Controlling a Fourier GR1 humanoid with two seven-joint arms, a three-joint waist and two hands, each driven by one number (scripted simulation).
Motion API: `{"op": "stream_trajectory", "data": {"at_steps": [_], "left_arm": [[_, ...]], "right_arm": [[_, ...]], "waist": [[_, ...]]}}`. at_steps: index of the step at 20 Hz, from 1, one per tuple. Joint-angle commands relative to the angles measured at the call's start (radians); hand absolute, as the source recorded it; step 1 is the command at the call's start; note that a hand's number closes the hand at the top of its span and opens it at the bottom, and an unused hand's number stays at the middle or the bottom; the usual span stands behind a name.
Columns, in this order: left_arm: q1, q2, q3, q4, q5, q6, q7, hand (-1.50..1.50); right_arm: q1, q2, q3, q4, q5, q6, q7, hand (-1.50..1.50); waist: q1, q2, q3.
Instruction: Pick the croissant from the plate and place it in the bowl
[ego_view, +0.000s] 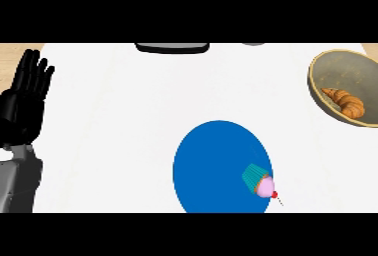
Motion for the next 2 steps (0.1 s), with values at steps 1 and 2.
{"op": "stream_trajectory", "data": {"at_steps": [1, 2], "left_arm": [[-0.007, 0.0, -0.002, -0.008, 0.003, 0.003, 0.019, 0.0], [0.026, -0.01, -0.008, -0.023, 0.006, -0.013, -0.017, 0.0]], "right_arm": [[0.033, -0.058, -0.023, 0.002, -0.021, 0.062, -0.007, -1.5], [0.048, -0.058, -0.034, 0.013, -0.032, 0.078, -0.008, -1.5]], "waist": [[0.006, 0.003, 0.003], [0.013, -0.001, 0.002]]}}
